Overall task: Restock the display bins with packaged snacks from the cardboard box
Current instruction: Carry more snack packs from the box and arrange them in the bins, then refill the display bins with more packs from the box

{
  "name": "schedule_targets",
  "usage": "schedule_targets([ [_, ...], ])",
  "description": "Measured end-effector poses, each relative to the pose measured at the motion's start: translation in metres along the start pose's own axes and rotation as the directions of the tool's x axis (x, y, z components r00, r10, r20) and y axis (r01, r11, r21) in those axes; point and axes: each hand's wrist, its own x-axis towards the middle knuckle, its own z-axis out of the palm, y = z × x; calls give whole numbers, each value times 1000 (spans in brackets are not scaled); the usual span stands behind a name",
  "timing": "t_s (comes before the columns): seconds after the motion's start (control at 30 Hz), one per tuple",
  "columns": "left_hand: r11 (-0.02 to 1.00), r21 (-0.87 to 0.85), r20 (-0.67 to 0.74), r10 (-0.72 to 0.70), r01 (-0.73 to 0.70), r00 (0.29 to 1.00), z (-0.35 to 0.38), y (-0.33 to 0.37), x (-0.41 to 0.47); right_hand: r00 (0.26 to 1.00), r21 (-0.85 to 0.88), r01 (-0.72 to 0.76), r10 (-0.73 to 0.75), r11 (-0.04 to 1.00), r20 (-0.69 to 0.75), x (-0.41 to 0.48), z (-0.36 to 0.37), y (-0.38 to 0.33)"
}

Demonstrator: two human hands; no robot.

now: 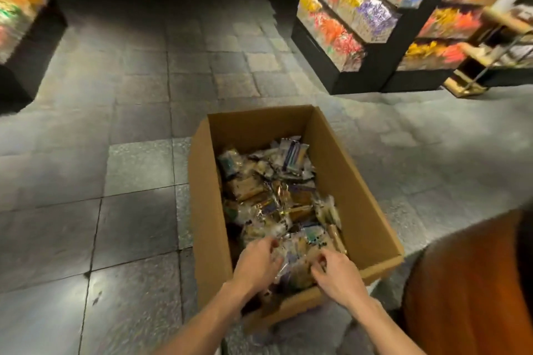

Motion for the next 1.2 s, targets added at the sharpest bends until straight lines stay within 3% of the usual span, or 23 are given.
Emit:
schedule_targets([
  [0.13,995,31,38,-99,98,994,10,-5,69,996,-47,-37,41,998,85,62,-8,19],
  [0.27,966,147,20,-220,215,975,18,-25,132,988,-138,28,-7,990,156,141,-11,34],
  [0.4,928,198,-138,-293,316,946,19,-49,195,978,-211,153,-119,965,169,231,-5,41],
  [0.53,853,362,-225,-310,375,923,14,-70,240,962,-244,238,-193,940,191,298,5,46],
  [0.73,837,446,-23,-342,316,939,21,-97,272,903,-398,302,-126,866,411,350,28,59],
  [0.93,757,576,-29,-360,310,932,22,-95,269,908,-481,359,-178,800,380,344,31,57],
  [1.1,838,455,168,-413,301,895,4,-96,279,878,-464,413,-205,784,433,346,19,57],
  [1.2,845,468,289,-422,258,859,5,-94,277,856,-413,423,-206,807,475,345,20,58],
])
